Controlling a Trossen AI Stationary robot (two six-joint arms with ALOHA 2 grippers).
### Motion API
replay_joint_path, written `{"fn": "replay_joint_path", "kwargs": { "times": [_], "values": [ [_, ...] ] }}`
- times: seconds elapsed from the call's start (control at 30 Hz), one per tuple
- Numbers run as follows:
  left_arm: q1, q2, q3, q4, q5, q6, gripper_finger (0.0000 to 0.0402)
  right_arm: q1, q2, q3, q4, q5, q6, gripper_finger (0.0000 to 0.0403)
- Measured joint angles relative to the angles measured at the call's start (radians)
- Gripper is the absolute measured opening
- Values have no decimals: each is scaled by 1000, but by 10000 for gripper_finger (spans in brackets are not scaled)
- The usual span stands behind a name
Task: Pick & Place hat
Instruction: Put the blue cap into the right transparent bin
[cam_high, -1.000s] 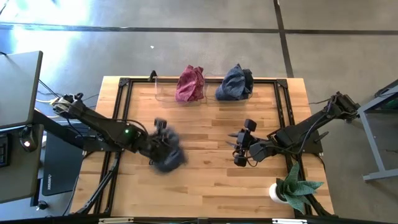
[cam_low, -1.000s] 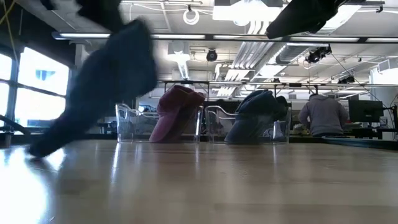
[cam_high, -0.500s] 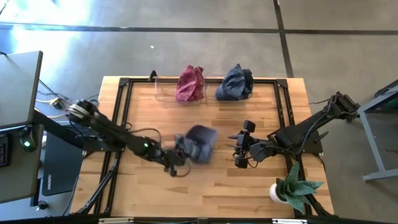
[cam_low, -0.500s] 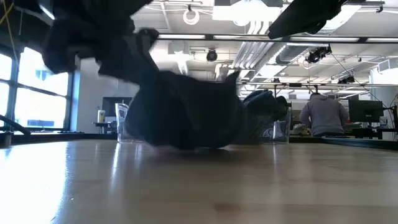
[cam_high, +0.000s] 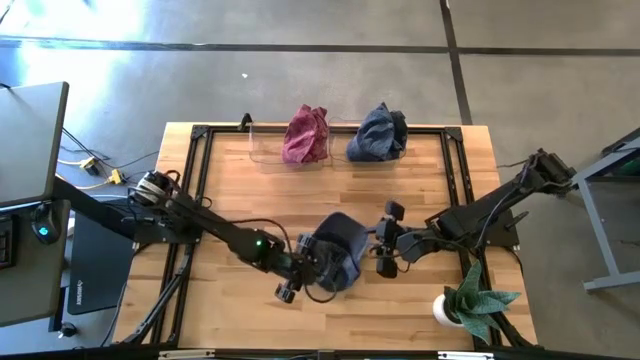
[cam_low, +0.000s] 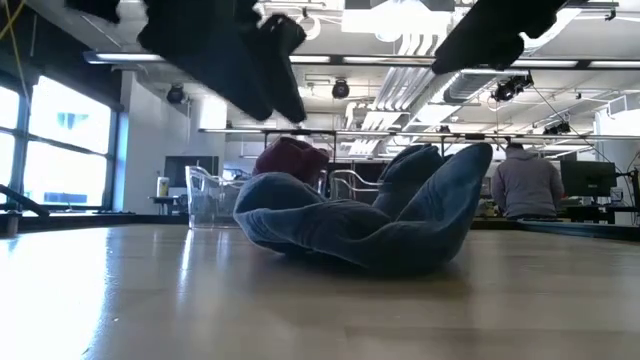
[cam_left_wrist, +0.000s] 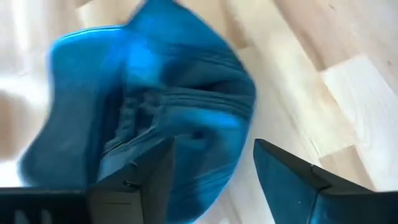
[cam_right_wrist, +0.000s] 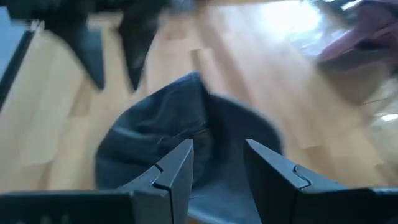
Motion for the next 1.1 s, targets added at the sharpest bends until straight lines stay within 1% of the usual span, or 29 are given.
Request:
{"fn": "replay_joint_path", "kwargs": {
  "times": [0.07,0.1,0.2,0.27,0.33,0.43,0.53,0.6,0.67,0.77,0.83,0.97,1.03,1.1],
  "values": [
    [0,-1,54,-88,-30,-49,219,-10,42,0,43,-59,3,138],
    [1,-2,59,-99,-44,-62,221,-20,67,0,76,-103,-1,138],
    [18,0,35,-45,-77,-76,222,-66,146,3,169,-282,-7,138],
    [39,0,-3,27,-64,-98,223,-91,196,14,189,-395,5,138],
    [67,0,-55,92,-31,-130,223,-108,243,25,190,-473,5,138],
    [110,0,-135,155,16,-205,223,-123,309,29,187,-558,5,138],
    [147,0,-193,155,45,-284,223,-138,364,29,154,-623,15,138],
    [161,0,-211,133,67,-327,223,-146,385,29,95,-629,32,138],
    [162,0,-214,105,95,-356,223,-153,385,29,3,-612,64,138],
    [154,0,-210,85,127,-363,223,-164,367,29,-133,-553,125,138],
    [142,0,-190,88,132,-368,223,-166,343,29,-182,-523,145,138],
    [124,0,-135,97,86,-354,223,-156,270,29,-196,-484,151,138],
    [122,0,-116,109,53,-339,223,-140,235,40,-193,-425,154,138],
    [123,0,-105,115,28,-336,223,-124,211,46,-151,-339,147,138]
  ]
}}
